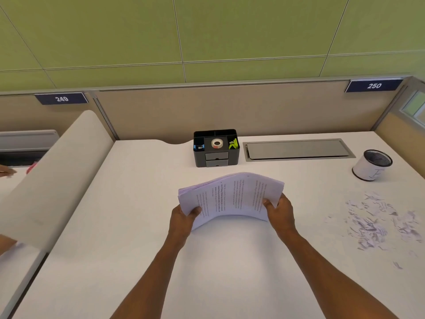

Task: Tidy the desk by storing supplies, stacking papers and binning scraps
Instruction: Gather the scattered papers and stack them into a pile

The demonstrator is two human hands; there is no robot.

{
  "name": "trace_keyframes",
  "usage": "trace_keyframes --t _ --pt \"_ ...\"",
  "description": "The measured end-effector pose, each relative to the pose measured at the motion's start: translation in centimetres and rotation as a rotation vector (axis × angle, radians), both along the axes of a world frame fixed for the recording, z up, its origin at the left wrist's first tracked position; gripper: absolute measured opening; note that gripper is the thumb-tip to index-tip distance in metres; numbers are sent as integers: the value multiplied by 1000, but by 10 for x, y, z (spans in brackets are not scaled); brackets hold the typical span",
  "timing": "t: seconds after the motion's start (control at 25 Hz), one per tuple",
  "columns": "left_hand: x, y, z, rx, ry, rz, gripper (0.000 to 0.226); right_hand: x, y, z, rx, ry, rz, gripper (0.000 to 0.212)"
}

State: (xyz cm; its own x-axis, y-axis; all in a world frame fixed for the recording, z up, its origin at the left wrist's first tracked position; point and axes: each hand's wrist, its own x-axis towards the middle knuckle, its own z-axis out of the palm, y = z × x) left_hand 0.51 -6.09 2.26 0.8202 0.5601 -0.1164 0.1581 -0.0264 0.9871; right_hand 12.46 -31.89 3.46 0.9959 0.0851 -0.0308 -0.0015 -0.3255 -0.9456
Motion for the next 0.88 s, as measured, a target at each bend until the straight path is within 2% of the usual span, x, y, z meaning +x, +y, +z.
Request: trace_keyframes --t 0.12,0.32,0.52,0.68,0.88 --pt "-1 1 -2 44 16 -2 27 0 0 0 -38 -24 -9 30" --pt "0 2 -8 177 160 -4 30 -5 -5 -6 -145 -10 31 29" --pt "2 2 -9 208 147 18 22 -2 -5 -2 -170 -42 46 27" --pt "4 2 -14 278 267 -1 28 0 -8 -7 -264 -2 89 27" --pt "4 4 -15 308 228 34 27 1 -10 -8 -235 0 79 27"
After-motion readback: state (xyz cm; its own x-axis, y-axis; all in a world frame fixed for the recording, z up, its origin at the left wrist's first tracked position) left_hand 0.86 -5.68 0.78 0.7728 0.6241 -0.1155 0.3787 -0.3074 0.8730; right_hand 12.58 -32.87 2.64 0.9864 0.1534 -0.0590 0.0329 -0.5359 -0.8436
